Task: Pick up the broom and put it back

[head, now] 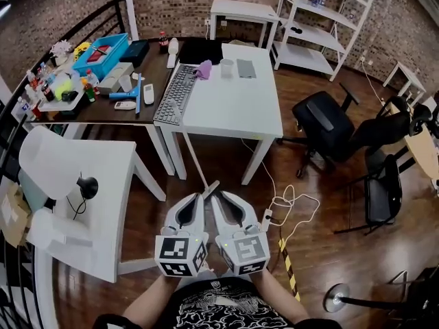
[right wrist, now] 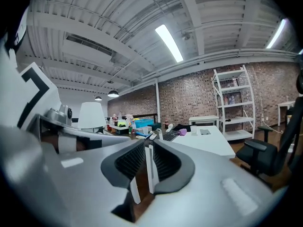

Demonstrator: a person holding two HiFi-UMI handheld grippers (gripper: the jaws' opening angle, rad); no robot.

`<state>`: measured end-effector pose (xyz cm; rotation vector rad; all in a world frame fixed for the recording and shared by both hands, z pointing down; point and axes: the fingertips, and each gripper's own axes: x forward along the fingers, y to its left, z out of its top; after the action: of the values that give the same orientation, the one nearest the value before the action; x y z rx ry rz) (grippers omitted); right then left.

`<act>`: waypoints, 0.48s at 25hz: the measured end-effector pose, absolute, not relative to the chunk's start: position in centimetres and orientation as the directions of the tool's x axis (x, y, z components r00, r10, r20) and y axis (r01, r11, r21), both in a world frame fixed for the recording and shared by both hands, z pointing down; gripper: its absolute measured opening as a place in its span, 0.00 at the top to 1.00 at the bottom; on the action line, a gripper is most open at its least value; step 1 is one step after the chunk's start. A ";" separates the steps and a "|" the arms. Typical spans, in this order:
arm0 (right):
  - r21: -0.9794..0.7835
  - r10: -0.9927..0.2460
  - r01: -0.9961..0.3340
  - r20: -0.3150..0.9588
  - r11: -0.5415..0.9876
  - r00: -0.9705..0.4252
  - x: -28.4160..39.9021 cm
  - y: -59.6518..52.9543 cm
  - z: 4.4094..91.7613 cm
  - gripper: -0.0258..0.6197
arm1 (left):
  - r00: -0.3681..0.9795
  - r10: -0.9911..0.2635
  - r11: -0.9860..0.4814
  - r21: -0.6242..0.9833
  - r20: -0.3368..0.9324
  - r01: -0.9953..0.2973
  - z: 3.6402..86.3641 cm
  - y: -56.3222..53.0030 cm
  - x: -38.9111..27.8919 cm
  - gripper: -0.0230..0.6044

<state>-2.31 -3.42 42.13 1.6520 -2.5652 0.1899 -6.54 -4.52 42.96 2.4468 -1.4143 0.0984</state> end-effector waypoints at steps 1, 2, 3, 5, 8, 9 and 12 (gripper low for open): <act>-0.058 -0.901 -0.910 0.126 0.410 -0.415 -2.0 -2.8 41.6 0.89 | 0.510 -0.836 -0.466 0.228 0.202 -0.855 42.6 -4.0 -6.2 0.96; -0.058 -0.902 -0.910 0.114 0.411 -0.415 -1.7 -2.2 41.2 0.90 | 0.509 -0.840 -0.468 0.224 0.189 -0.855 42.2 -3.5 -5.8 0.96; -0.058 -0.903 -0.909 0.104 0.412 -0.416 -1.2 -1.6 40.8 0.91 | 0.507 -0.844 -0.468 0.221 0.177 -0.856 41.8 -3.0 -5.5 0.96; -0.054 -0.904 -0.909 0.095 0.413 -0.417 -0.2 -0.3 40.3 0.93 | 0.501 -0.852 -0.466 0.215 0.154 -0.858 41.1 -1.9 -4.6 0.96; -0.060 -0.902 -0.908 0.106 0.415 -0.419 1.5 1.6 39.5 0.95 | 0.488 -0.862 -0.458 0.199 0.141 -0.866 40.6 0.0 -3.3 0.96; -0.059 -0.903 -0.908 0.095 0.416 -0.420 2.1 2.2 39.3 0.97 | 0.485 -0.863 -0.456 0.194 0.140 -0.868 40.6 0.7 -2.8 0.96; -0.049 -0.903 -0.905 0.063 0.423 -0.426 3.5 4.1 38.9 0.97 | 0.481 -0.867 -0.455 0.187 0.132 -0.871 40.3 3.0 -1.5 0.96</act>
<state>3.51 4.14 38.94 1.6682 -2.6273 0.1172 -1.46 3.01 40.35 2.4998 -1.4929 0.0261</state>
